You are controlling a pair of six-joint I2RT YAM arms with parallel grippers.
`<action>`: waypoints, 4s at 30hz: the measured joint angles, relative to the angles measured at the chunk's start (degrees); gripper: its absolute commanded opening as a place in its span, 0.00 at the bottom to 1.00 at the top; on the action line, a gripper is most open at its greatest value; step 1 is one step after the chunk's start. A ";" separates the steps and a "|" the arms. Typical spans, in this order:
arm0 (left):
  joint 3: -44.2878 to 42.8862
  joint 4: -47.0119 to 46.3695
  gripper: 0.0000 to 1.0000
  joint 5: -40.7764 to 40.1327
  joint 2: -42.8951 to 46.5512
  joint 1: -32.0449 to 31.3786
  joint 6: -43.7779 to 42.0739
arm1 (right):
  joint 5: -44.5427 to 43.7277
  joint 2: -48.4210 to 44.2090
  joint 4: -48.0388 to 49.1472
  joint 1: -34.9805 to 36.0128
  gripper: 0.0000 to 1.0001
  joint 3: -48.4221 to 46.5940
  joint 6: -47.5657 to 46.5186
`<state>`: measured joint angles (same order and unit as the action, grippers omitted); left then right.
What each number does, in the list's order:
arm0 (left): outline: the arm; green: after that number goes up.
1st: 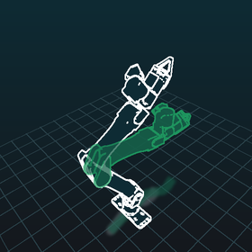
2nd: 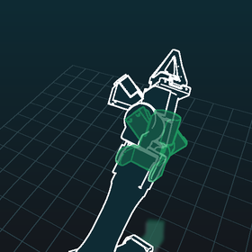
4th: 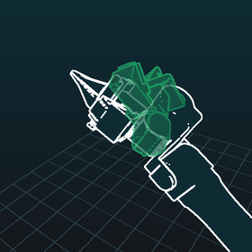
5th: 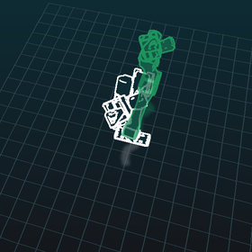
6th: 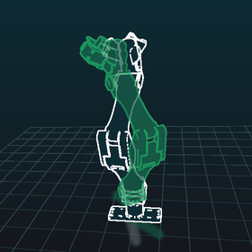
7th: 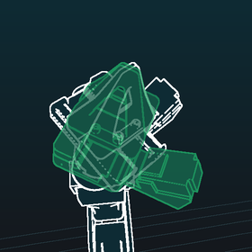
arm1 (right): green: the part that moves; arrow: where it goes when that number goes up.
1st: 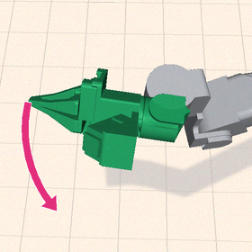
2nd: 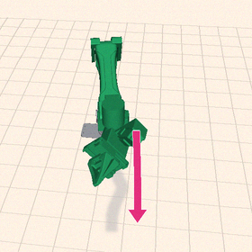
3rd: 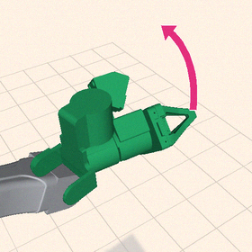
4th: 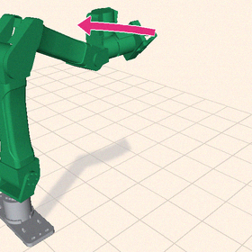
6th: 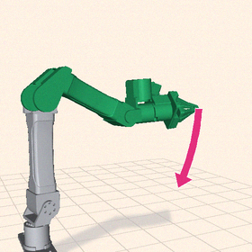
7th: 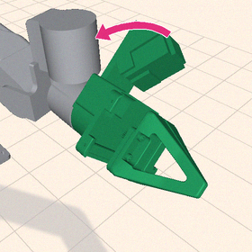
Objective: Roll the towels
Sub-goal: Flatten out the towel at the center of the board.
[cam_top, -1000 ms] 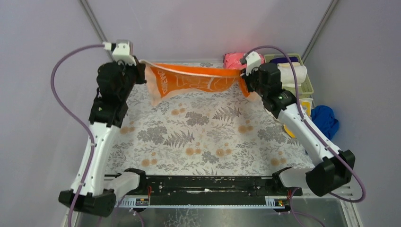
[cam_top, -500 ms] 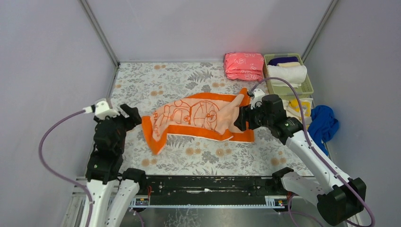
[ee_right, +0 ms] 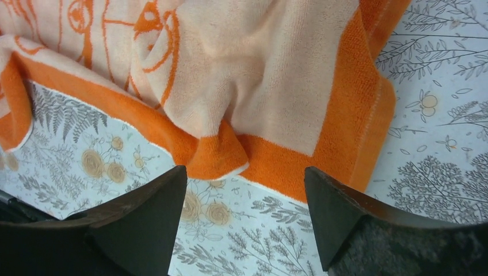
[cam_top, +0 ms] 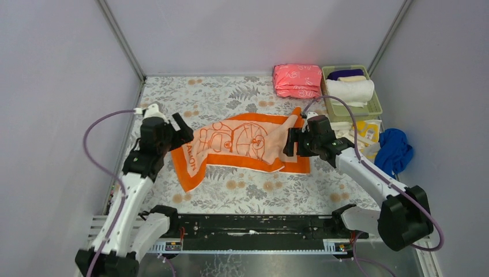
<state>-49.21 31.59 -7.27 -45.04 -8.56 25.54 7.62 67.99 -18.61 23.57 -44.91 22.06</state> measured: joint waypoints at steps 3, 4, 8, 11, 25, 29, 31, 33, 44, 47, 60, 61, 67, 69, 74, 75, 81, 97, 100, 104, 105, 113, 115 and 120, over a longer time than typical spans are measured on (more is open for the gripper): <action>3.08 -2.60 0.87 3.69 -7.08 -0.02 2.23 | -0.11 3.72 2.95 0.00 0.84 0.48 1.42; 4.79 -3.85 0.87 4.66 -9.40 0.00 3.10 | -0.28 5.20 3.76 -0.02 0.85 0.61 1.81; 9.27 -7.34 0.87 6.88 -16.74 0.76 5.44 | -0.68 10.64 6.47 -0.94 0.88 1.42 2.64; 10.12 -10.64 0.86 7.37 -23.82 2.64 6.78 | -0.52 14.14 8.17 -2.99 0.90 1.99 3.30; -5.46 -20.68 0.81 10.03 -53.11 9.05 10.27 | 2.14 26.27 15.30 -15.63 0.93 -3.96 8.07; -13.84 -21.14 0.80 10.86 -60.04 9.38 8.22 | 1.68 29.83 14.73 -17.22 0.92 -8.44 7.63; -15.32 -20.76 0.82 11.39 -60.65 9.38 7.28 | 1.11 30.40 13.46 -17.35 0.93 -9.66 6.75; -15.23 -19.58 0.84 11.65 -59.06 9.35 6.54 | 0.63 29.77 11.85 -17.35 0.93 -9.81 5.88; -7.28 -9.20 1.00 10.88 -33.53 14.21 5.86 | -8.90 15.37 1.29 -17.55 0.94 -5.92 2.73; -6.95 -4.11 1.00 9.57 -30.36 15.12 6.16 | -10.47 15.23 -0.81 -17.92 0.89 -4.42 2.47; -2.99 2.71 1.00 8.76 -24.57 15.96 6.14 | -11.72 20.74 -3.02 -18.34 0.65 -4.02 2.49; -2.47 2.75 1.00 9.01 -24.90 16.31 6.14 | -11.74 20.94 -2.97 -18.34 0.63 -4.02 2.49; -0.33 2.86 1.00 10.27 -27.04 17.25 6.19 | -12.24 21.49 -2.93 -18.40 0.58 -4.02 2.45; 0.13 2.89 1.00 10.40 -28.04 17.33 6.40 | -12.63 22.05 -2.89 -18.56 0.58 -4.02 2.47; 1.60 3.02 1.00 10.99 -30.23 17.35 7.15 | -13.00 23.37 -2.47 -18.82 0.52 -4.17 2.38; 1.70 3.04 1.00 11.08 -30.86 17.35 7.23 | -13.00 23.47 -2.45 -18.84 0.52 -4.20 2.36; 1.92 3.15 1.00 11.19 -34.10 17.35 7.74 | -12.70 24.30 -1.79 -18.91 0.38 -4.85 2.16; 2.36 3.91 0.96 9.38 -37.07 17.35 9.01 | -11.19 25.38 -0.76 -19.30 0.00 -5.66 1.92; 2.36 4.02 0.90 8.76 -37.86 17.33 9.25 | -11.15 24.76 -0.07 -19.30 0.00 -4.94 1.92; 2.32 4.02 0.75 6.99 -39.74 16.70 9.62 | -10.86 23.91 0.57 -19.30 0.00 -3.96 1.95; 2.29 4.02 0.70 6.54 -40.48 16.48 9.66 | -10.62 23.74 0.66 -19.30 0.00 -3.78 1.92; 0.68 4.04 0.58 4.09 -44.15 16.00 10.08 | -9.42 22.95 1.01 -19.30 0.00 -2.89 1.90; 0.35 4.02 0.56 3.80 -44.46 15.98 10.10 | -9.18 22.82 1.09 -19.30 0.00 -2.71 1.90; -0.81 4.22 0.55 2.95 -44.61 15.98 10.23 | -8.39 22.56 1.14 -19.30 0.00 -2.40 1.90</action>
<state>-50.02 35.81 -4.32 -89.65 7.42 35.77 -0.78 90.54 -17.47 4.27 -47.31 23.97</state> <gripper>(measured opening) 0.548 0.021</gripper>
